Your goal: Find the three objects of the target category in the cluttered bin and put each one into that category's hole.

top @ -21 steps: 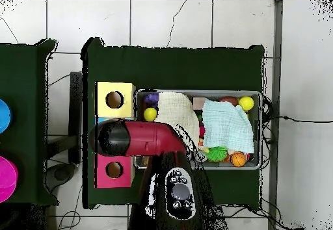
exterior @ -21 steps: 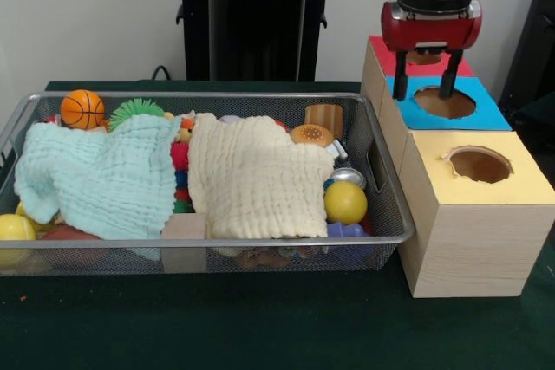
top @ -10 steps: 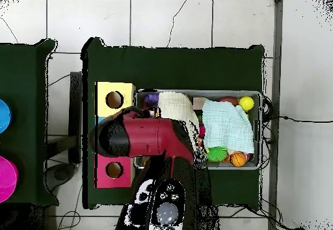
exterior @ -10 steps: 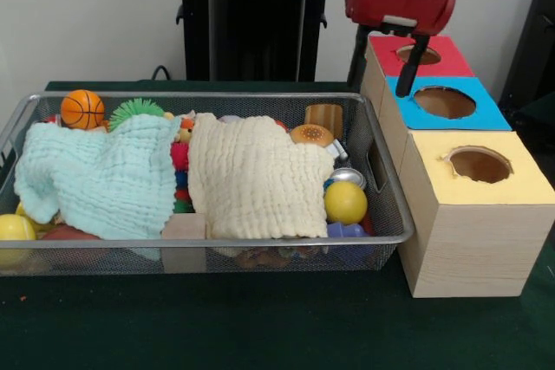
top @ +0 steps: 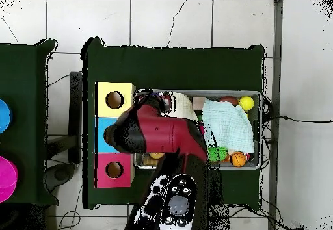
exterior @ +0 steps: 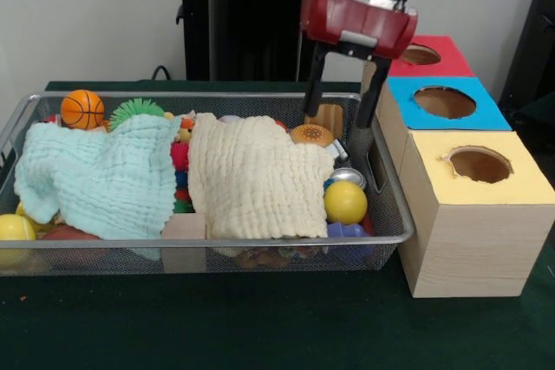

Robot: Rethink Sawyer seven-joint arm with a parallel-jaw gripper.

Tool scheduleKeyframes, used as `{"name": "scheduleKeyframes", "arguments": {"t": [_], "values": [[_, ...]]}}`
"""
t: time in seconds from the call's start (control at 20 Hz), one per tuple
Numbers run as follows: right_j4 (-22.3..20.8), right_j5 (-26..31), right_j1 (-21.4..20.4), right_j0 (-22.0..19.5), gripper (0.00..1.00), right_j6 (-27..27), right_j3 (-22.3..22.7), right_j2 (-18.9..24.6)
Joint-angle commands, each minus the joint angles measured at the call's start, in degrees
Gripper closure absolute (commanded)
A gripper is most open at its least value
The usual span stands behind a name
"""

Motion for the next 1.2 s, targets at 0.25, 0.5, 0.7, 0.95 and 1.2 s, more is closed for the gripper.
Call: {"name": "scheduleKeyframes", "arguments": {"t": [0.25,0.5,0.7,0.95,1.2], "values": [[3.82,-5.69,13.65,1.04,0.00,14.12,0.44,-3.76],[5.91,-10.24,17.09,1.87,0.00,15.93,1.53,-6.13],[7.58,-13.10,19.68,2.16,0.00,16.02,1.93,-8.15],[8.49,-12.70,23.25,-1.16,0.00,13.64,1.37,-4.46],[7.85,-10.38,23.30,-2.82,0.00,11.03,1.32,-1.86]]}}
